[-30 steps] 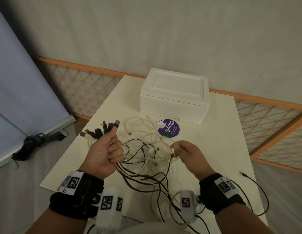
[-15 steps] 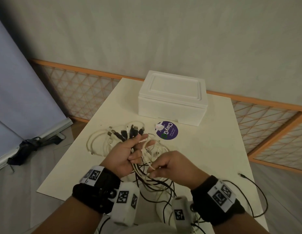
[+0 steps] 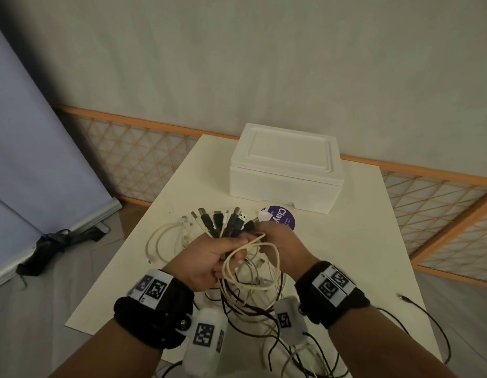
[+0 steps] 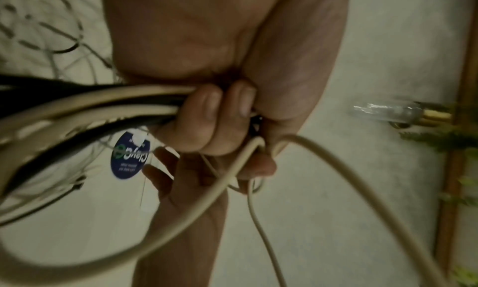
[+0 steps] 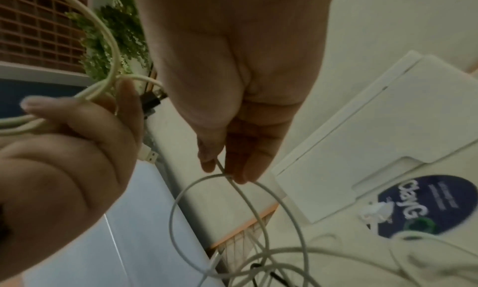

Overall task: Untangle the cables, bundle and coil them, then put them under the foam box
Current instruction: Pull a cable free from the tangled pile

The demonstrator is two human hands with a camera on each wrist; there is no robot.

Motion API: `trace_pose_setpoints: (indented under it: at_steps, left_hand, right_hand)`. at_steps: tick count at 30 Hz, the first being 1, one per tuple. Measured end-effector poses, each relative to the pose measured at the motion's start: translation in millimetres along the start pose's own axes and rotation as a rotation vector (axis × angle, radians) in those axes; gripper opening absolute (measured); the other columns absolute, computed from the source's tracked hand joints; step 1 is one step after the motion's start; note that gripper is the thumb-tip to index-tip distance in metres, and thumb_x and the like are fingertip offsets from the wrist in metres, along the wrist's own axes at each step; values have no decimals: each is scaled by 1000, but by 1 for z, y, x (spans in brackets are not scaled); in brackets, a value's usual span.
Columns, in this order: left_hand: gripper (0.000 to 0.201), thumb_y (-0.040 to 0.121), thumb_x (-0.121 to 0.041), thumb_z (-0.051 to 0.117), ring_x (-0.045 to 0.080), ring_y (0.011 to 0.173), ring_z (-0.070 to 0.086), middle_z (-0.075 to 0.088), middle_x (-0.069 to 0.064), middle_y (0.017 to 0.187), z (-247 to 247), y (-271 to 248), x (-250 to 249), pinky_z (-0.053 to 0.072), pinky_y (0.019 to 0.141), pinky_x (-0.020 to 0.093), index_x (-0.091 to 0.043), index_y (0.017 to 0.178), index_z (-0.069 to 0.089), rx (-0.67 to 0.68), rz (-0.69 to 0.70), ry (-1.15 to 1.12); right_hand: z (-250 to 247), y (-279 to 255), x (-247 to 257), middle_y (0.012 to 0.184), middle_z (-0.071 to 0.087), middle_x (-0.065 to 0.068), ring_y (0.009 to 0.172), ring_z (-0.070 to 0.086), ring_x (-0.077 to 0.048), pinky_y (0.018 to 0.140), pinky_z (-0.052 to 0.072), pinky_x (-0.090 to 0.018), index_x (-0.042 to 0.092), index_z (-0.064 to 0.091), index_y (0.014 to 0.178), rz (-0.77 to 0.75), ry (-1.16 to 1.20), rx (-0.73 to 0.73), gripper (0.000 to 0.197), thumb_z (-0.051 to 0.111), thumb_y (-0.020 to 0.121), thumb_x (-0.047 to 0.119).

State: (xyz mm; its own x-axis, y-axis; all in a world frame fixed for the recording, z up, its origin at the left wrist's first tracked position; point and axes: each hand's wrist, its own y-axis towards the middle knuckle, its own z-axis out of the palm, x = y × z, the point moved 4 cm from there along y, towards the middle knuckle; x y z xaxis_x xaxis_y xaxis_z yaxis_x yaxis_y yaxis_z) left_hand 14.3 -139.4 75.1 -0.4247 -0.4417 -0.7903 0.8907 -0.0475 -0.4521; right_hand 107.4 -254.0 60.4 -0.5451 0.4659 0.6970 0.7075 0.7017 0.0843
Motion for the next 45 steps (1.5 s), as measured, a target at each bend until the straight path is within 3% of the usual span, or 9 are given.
trace_pose_setpoints:
  at_steps: [8,12,16,24,29,34,39,42,45]
  left_hand:
    - [10,88,-5,63,8,33,29,43,-3,43,-30,39,-17,24,38,18,-8,79,65,-206,281,95]
    - [24,79,-30,75,10,39,42,58,6,56,-42,61,-17,30,47,23,-7,75,70,-224,217,359]
    - [24,79,-32,76,14,37,36,66,9,64,-64,71,-5,29,44,23,-10,71,71,-281,107,429]
    - [9,88,-15,67,13,35,34,74,9,86,-62,71,-21,28,38,20,-10,94,70,-149,194,339]
    - [14,78,-28,72,10,49,54,66,0,60,-79,72,0,40,47,20,-14,80,73,-248,47,735]
    - [25,88,-27,67,16,38,33,65,10,68,-115,68,23,26,46,25,-2,87,71,-365,-53,464]
    - [22,93,-22,61,9,33,24,56,13,67,-96,53,4,22,39,20,-4,79,60,-289,111,75]
    - [32,85,-22,67,7,35,21,31,-1,52,-69,44,-6,20,38,19,-16,62,45,-228,148,-29]
    - [34,76,-28,67,6,32,19,26,-5,46,-32,30,-13,18,36,18,-20,54,43,-116,140,-137]
  right_hand:
    - [-29,31,52,83,71,-5,73,66,-14,69,55,-31,6,70,94,-123,160,-244,14,59,85,8]
    - [-61,37,76,71,61,-15,59,58,-16,57,44,-25,-4,65,86,39,933,-404,17,48,85,-6]
    - [-91,31,82,73,66,2,56,61,-15,53,51,-29,20,61,92,-124,597,-788,12,55,92,10]
    - [-33,36,55,72,61,0,69,59,-15,68,47,-25,20,69,88,-6,304,-295,30,48,91,40]
    - [-89,15,77,52,40,7,46,36,-10,47,33,-21,20,65,78,-61,569,-714,30,46,93,38]
    - [-168,-39,77,59,53,13,56,47,-8,55,34,-26,20,62,72,-114,-48,-1031,34,48,95,41]
    - [-168,-73,3,104,67,-11,93,61,-33,84,49,-41,18,67,106,588,-724,-623,28,66,81,29]
    - [-119,-65,21,115,60,4,100,57,-17,84,39,-20,19,63,117,440,-351,-513,45,77,76,29]
    - [-27,-37,63,117,54,20,105,51,1,85,36,-9,29,47,132,271,9,20,75,79,67,48]
